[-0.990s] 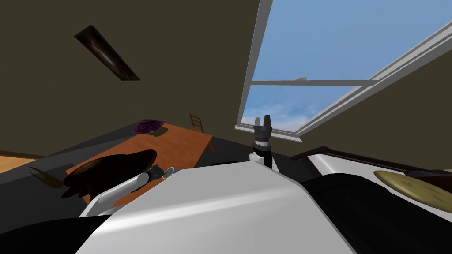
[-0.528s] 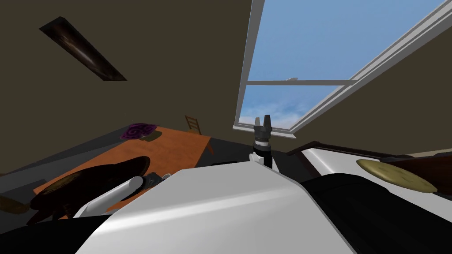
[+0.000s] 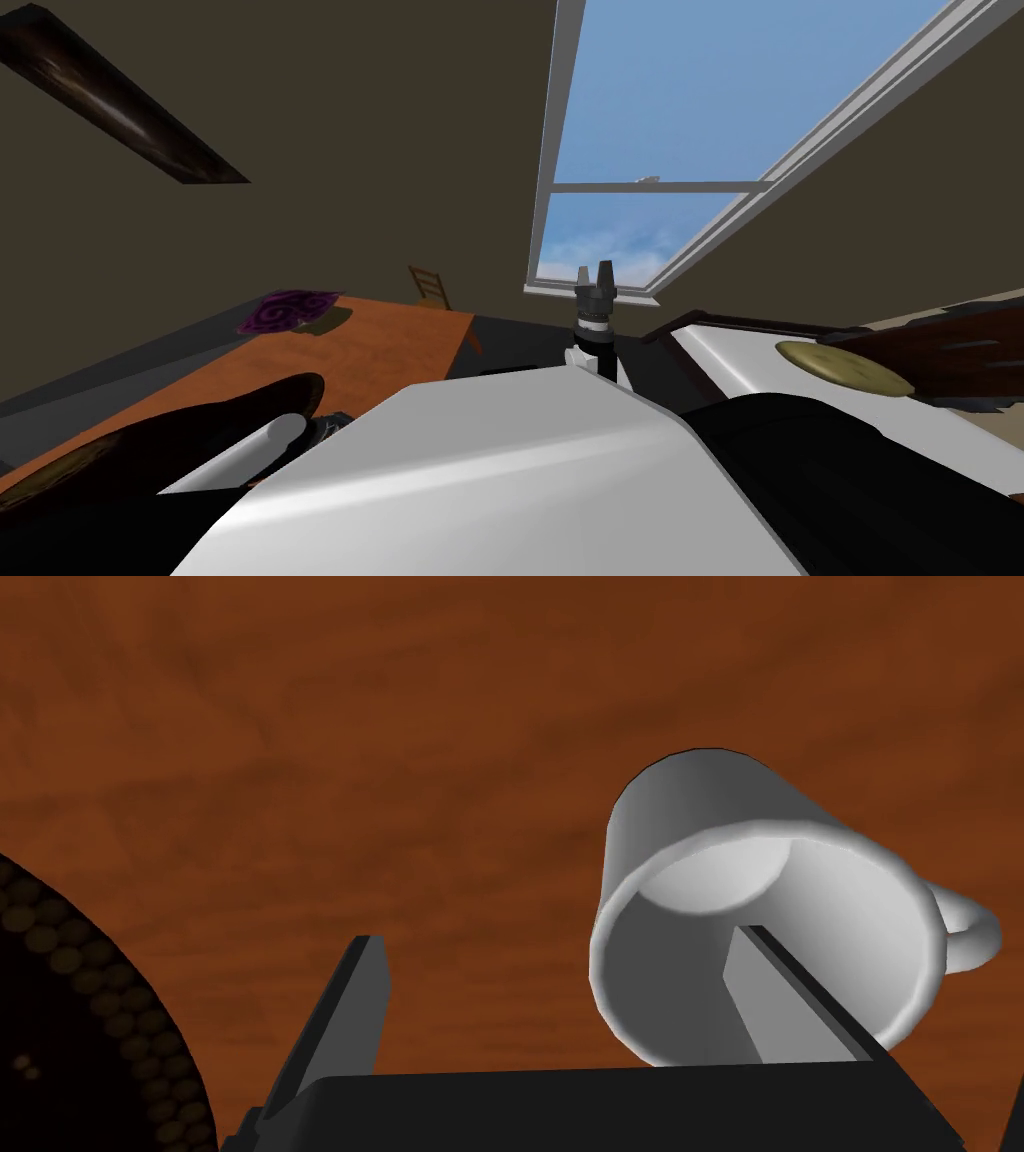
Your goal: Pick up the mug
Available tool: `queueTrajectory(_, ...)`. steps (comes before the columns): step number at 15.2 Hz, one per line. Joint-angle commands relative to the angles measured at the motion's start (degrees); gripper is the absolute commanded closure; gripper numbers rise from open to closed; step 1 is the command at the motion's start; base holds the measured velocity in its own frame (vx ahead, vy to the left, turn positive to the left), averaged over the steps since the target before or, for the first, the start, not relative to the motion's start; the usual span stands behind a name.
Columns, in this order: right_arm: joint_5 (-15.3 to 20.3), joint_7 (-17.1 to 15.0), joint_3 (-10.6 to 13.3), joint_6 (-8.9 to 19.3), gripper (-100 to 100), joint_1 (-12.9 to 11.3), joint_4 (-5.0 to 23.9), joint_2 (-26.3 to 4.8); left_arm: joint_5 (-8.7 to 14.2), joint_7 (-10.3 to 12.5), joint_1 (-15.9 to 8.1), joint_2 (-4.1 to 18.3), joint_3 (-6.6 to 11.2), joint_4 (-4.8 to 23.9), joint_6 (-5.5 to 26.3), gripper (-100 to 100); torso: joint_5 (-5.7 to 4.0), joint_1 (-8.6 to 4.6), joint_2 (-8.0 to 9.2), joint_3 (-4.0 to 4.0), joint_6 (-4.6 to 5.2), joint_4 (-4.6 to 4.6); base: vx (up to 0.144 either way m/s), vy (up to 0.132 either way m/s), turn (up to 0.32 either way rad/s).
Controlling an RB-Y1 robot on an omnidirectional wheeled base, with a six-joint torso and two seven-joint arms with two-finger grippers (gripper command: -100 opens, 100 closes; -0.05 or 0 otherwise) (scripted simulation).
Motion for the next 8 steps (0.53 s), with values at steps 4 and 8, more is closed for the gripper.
queueTrajectory(4, 0.0, 0.0, 0.0, 0.0, 0, 0.0, 0.0, 0.0, 2.78, 0.56, 0.72, 0.23, 1.68, 2.98, 5.33, -100, -0.01, -0.05, -0.01, 0.0, 0.0, 0.0, 0.03, 0.037, -0.118)
queueTrajectory(8, 0.0, 0.0, 0.0, 0.0, 0, 0.0, 0.0, 0.0, 5.07, 1.09, 1.17, 0.49, 3.03, 5.7, 9.54, -100, 0.0, -0.01, 0.02, 0.01, 0.0, 0.01, 0.019, 0.045, -0.116)
